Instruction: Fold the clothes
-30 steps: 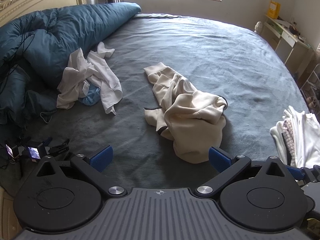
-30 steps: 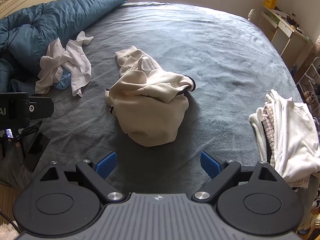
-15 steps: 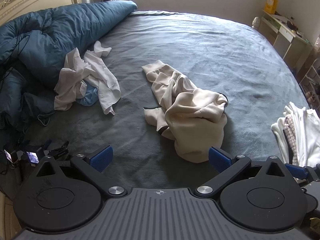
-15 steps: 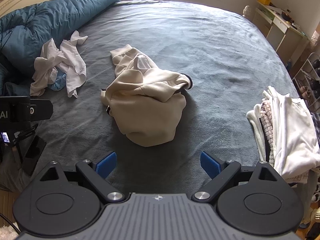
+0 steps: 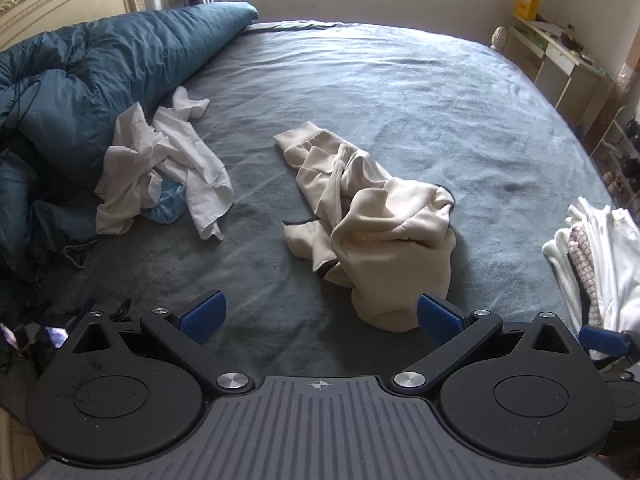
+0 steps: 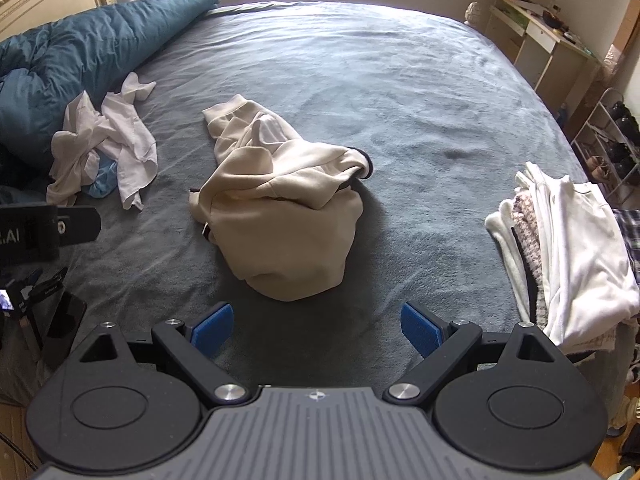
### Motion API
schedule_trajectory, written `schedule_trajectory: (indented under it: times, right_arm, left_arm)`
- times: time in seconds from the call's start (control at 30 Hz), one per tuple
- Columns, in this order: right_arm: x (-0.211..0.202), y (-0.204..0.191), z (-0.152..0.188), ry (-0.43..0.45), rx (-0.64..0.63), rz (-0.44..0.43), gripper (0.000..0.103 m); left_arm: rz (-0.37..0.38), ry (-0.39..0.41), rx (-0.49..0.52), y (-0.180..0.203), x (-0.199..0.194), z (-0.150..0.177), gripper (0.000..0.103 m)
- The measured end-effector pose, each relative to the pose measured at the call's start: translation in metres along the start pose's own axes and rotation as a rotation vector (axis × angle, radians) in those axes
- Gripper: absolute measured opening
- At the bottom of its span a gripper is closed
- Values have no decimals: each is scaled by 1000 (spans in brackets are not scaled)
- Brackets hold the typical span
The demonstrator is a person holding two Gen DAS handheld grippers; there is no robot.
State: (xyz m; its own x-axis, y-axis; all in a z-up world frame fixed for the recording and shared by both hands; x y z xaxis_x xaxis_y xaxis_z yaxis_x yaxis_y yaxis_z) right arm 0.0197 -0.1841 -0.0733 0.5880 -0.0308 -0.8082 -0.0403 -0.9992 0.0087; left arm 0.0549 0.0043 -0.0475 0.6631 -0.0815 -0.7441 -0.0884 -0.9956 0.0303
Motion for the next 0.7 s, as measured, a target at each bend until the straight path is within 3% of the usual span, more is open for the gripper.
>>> schedule_trajectory:
  times: [0.17, 0.3, 0.53, 0.7]
  right_arm:
    - [4, 17, -7, 35, 7, -23, 94]
    - [20, 37, -20, 98, 7, -129, 94]
    - [110, 27, -75, 193, -14, -369, 94]
    - [194, -18, -109, 198, -64, -444, 94]
  left_arm:
    - [15, 45, -54, -9, 19, -6, 103]
    - [-27, 34, -121, -17, 41, -6, 103]
    - [-206, 24, -233, -41, 78, 16, 103]
    - [-273, 66, -325, -57, 104, 39, 103]
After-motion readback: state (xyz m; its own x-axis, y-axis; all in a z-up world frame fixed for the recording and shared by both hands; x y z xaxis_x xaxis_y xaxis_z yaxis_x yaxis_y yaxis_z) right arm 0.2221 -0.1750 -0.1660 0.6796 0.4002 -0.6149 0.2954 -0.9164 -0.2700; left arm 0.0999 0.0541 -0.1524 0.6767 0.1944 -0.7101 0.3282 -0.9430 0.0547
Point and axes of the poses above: each gripper's, at about its wrist camera, not at the fingertips, and x roughly the way its jaws point, y to its right, z to its underside, the point moved 2 cm from there along x, roughly the way its jaws point, and after that the axes turned 8 degrees about y, right-handed, at the moved point
